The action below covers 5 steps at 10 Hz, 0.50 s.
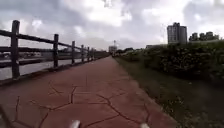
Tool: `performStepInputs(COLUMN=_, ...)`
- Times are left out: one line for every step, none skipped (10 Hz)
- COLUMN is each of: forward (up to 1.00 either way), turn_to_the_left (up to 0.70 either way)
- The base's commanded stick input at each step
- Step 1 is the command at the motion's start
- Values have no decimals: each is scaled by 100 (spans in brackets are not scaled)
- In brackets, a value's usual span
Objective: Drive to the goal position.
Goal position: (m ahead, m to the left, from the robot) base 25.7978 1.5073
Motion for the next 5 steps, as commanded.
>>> performStepInputs(forward=70, turn_to_the_left=21)
performStepInputs(forward=70, turn_to_the_left=2)
performStepInputs(forward=70, turn_to_the_left=0)
performStepInputs(forward=70, turn_to_the_left=0)
performStepInputs(forward=70, turn_to_the_left=0)
